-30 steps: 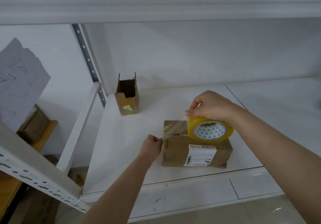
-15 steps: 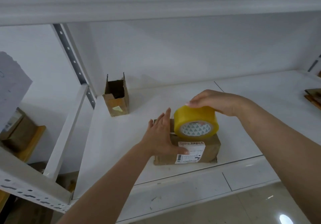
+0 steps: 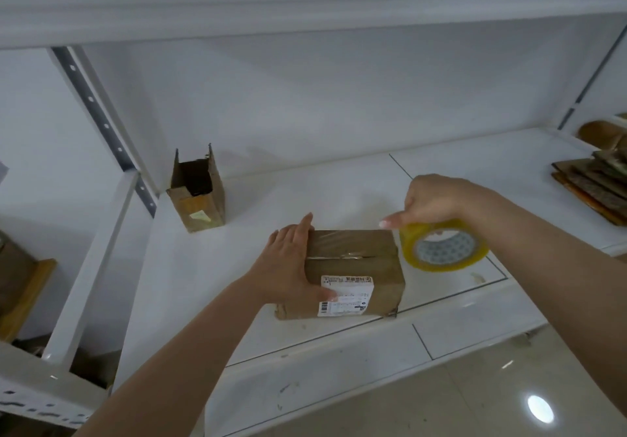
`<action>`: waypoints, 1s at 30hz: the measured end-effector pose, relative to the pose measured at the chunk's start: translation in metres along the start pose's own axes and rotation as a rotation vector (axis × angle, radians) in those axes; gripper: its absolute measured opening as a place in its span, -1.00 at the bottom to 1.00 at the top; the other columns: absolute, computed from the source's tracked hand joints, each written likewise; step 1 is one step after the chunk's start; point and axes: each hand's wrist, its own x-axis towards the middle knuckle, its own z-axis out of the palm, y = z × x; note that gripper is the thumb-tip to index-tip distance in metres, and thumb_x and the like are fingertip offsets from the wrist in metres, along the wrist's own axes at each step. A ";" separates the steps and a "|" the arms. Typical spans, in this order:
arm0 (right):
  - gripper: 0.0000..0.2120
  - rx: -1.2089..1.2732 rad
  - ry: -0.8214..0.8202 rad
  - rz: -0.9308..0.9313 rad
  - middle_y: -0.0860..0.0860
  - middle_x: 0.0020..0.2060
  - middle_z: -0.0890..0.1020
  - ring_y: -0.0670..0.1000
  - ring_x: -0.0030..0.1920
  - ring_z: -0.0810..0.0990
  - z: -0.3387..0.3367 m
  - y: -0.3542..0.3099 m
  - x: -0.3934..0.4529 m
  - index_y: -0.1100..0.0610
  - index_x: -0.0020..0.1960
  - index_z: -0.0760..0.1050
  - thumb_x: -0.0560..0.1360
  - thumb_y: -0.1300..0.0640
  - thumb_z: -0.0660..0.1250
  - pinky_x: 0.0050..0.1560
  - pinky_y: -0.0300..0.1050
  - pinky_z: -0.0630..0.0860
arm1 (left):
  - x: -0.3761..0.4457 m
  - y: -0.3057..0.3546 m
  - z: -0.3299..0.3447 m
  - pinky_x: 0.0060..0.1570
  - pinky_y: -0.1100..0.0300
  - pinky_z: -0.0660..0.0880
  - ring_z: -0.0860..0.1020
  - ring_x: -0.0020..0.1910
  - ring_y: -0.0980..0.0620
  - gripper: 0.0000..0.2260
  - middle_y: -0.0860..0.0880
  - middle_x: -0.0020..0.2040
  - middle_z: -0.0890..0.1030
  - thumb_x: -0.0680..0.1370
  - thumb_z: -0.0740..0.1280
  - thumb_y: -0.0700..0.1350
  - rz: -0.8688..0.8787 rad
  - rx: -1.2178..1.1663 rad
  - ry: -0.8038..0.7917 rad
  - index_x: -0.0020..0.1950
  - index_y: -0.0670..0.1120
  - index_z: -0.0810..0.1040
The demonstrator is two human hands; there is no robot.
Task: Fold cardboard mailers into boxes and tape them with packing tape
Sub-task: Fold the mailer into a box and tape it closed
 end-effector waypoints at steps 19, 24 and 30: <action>-0.31 0.359 -0.025 0.046 0.07 -0.42 0.57 -0.02 -0.41 0.55 0.056 0.055 -0.003 0.28 -0.20 0.64 0.27 -0.41 0.41 -0.27 -0.13 0.47 | 0.001 -0.001 0.003 0.44 0.05 0.13 0.14 0.44 0.04 0.19 0.05 0.48 0.20 0.17 0.41 0.48 -0.008 0.006 -0.024 0.57 0.04 -0.14; -0.40 0.390 -0.031 0.055 0.04 -0.38 0.67 0.00 -0.37 0.66 0.074 0.055 -0.004 0.14 -0.26 0.66 0.27 -0.43 0.36 -0.26 -0.14 0.54 | 0.000 0.002 0.002 0.48 -0.01 0.06 0.11 0.48 0.01 0.17 0.02 0.52 0.17 0.21 0.41 0.46 -0.002 0.026 -0.039 0.58 0.03 -0.15; -0.34 0.519 -0.008 0.068 -0.03 -0.42 0.68 -0.10 -0.43 0.65 0.084 0.054 -0.005 0.08 -0.24 0.68 0.12 -0.50 0.30 -0.38 -0.27 0.44 | -0.007 0.014 -0.004 0.49 -0.07 -0.33 -0.33 0.53 0.02 -0.09 0.08 0.55 -0.24 0.45 0.17 0.42 0.132 0.397 -0.016 0.55 0.07 -0.29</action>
